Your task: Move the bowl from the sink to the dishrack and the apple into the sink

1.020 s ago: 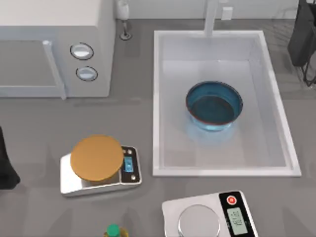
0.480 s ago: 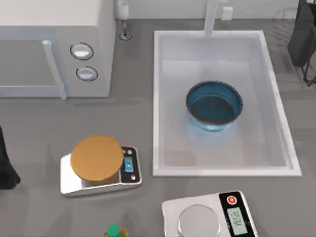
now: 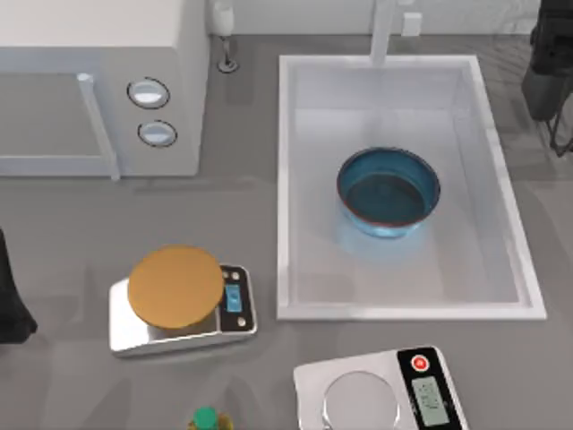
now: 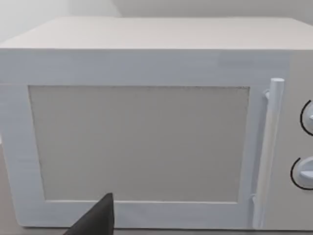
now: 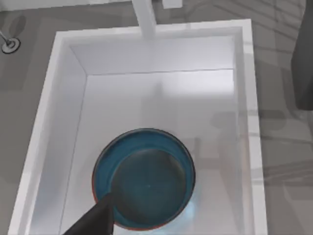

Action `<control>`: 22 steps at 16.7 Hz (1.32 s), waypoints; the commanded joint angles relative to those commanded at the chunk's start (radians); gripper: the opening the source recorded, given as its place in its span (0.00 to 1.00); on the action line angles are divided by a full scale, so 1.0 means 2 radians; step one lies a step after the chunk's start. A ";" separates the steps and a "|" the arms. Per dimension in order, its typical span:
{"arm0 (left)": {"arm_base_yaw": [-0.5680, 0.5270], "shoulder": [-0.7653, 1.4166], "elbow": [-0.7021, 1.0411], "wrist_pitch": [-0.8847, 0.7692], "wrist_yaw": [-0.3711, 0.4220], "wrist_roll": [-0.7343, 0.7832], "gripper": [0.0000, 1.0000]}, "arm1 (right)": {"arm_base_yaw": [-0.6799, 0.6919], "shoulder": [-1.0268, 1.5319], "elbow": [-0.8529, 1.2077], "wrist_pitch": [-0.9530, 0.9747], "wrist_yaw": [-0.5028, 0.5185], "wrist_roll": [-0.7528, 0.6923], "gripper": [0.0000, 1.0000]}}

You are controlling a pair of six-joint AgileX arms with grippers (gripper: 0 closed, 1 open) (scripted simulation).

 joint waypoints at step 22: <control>0.000 0.000 0.000 0.000 0.000 0.000 1.00 | 0.132 0.683 0.647 -0.320 0.028 0.137 1.00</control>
